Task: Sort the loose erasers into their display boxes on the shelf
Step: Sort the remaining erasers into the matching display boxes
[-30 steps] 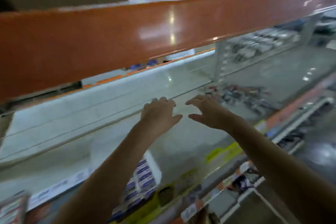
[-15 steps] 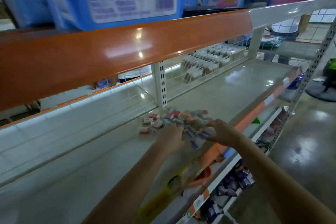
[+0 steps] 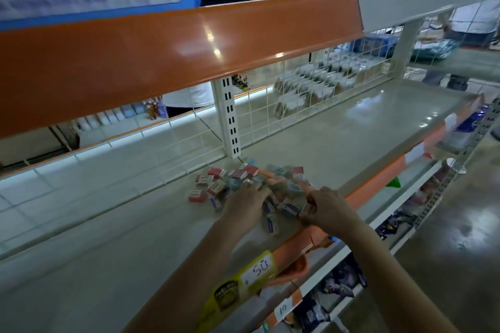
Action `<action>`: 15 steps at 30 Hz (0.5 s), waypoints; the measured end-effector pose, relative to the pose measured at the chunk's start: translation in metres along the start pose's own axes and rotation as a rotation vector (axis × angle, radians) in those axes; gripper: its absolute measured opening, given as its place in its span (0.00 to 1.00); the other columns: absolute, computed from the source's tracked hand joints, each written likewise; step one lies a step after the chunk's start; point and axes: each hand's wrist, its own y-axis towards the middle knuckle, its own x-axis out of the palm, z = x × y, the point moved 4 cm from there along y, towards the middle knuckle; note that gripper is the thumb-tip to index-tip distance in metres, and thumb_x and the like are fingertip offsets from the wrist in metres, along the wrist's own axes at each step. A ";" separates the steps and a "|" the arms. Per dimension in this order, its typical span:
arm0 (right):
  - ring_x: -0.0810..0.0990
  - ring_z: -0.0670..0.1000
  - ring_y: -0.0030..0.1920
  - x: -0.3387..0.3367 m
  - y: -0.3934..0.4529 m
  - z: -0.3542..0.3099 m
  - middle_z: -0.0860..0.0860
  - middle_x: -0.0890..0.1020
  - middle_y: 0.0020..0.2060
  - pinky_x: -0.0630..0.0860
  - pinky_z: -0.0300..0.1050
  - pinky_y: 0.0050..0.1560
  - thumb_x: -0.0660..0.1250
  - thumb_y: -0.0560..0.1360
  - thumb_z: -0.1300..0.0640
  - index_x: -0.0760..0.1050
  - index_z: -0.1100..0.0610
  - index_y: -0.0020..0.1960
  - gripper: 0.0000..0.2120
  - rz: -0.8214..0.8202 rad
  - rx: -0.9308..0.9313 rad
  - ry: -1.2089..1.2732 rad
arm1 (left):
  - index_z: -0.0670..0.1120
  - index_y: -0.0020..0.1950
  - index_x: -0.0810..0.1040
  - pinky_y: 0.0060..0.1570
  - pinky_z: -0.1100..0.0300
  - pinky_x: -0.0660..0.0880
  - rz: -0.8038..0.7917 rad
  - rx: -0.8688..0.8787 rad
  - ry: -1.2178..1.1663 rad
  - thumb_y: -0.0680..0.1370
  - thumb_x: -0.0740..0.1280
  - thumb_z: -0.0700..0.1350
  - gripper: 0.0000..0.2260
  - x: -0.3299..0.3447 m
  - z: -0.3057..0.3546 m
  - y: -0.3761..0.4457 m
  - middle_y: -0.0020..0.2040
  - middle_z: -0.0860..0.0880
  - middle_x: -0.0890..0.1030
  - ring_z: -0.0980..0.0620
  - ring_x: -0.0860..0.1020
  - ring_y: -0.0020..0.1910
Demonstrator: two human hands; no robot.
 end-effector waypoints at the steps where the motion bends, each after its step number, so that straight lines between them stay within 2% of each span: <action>1: 0.70 0.51 0.47 0.000 0.000 0.000 0.51 0.68 0.45 0.65 0.40 0.45 0.67 0.72 0.52 0.71 0.58 0.58 0.17 0.005 -0.008 0.029 | 0.48 0.65 0.70 0.55 0.52 0.72 -0.001 0.005 -0.004 0.78 0.60 0.38 0.16 0.000 0.000 0.001 0.65 0.48 0.72 0.47 0.69 0.64; 6: 0.70 0.47 0.48 0.001 0.000 0.003 0.49 0.65 0.50 0.66 0.34 0.51 0.69 0.72 0.57 0.69 0.59 0.66 0.23 0.060 -0.078 0.197 | 0.47 0.61 0.72 0.56 0.53 0.71 0.007 0.046 -0.009 0.77 0.63 0.42 0.12 -0.002 -0.002 0.003 0.62 0.49 0.73 0.49 0.68 0.63; 10: 0.73 0.49 0.50 0.002 -0.001 0.004 0.49 0.67 0.51 0.71 0.35 0.52 0.72 0.70 0.58 0.71 0.59 0.64 0.23 0.109 -0.085 0.306 | 0.47 0.59 0.72 0.57 0.55 0.70 0.050 0.074 0.003 0.78 0.63 0.46 0.11 0.000 -0.003 0.001 0.61 0.50 0.74 0.49 0.67 0.64; 13: 0.75 0.48 0.51 0.002 -0.003 0.005 0.49 0.71 0.52 0.74 0.35 0.49 0.74 0.68 0.58 0.70 0.57 0.60 0.23 0.121 -0.082 0.445 | 0.48 0.58 0.72 0.55 0.57 0.69 0.074 0.098 0.001 0.78 0.64 0.47 0.10 0.003 -0.005 -0.001 0.59 0.51 0.74 0.51 0.68 0.62; 15: 0.76 0.45 0.47 0.001 -0.003 0.004 0.48 0.74 0.50 0.75 0.32 0.43 0.75 0.68 0.59 0.70 0.55 0.56 0.21 0.125 -0.089 0.512 | 0.49 0.57 0.72 0.56 0.58 0.69 0.079 0.100 -0.018 0.78 0.63 0.48 0.09 0.005 -0.006 -0.002 0.58 0.51 0.74 0.52 0.68 0.61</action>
